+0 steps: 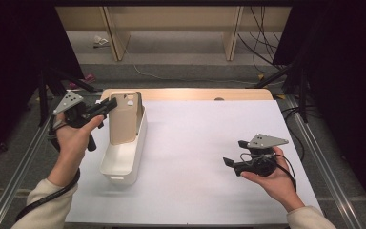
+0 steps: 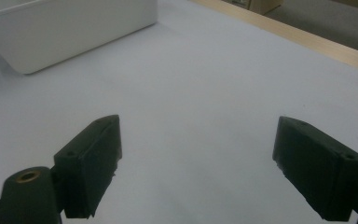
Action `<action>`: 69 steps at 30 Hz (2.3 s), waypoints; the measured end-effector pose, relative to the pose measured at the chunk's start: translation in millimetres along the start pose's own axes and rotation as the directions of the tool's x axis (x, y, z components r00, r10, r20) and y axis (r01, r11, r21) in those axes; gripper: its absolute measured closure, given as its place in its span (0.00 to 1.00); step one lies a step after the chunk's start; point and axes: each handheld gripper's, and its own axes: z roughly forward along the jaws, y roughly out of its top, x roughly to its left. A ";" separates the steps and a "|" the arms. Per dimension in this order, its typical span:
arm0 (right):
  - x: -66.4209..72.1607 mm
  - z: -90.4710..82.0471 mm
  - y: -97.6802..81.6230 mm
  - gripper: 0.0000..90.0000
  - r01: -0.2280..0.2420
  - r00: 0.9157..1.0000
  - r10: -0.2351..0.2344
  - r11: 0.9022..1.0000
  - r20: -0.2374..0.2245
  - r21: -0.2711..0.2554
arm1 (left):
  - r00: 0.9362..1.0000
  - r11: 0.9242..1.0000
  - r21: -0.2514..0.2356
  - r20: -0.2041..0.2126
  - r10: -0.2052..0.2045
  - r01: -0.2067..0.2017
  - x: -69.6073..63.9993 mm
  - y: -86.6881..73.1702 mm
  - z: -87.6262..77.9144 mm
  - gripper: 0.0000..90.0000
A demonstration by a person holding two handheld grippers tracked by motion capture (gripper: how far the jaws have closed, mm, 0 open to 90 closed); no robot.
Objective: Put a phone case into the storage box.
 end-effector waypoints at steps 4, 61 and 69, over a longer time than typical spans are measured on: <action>-0.1 0.4 -0.1 0.18 -0.001 1.000 0.001 1.000 0.000 -0.001 | 1.000 1.000 0.003 -0.006 -0.005 0.005 2.7 -1.1 2.6 0.90; -1.0 1.1 -0.5 0.18 -0.006 1.000 0.006 1.000 0.000 -0.002 | 0.999 1.000 0.014 -0.032 -0.003 0.003 26.1 1.9 35.1 0.90; -0.9 1.0 -0.5 0.18 -0.006 1.000 0.006 1.000 -0.001 -0.005 | 0.999 1.000 0.019 -0.032 -0.007 0.008 26.4 -1.6 44.5 0.90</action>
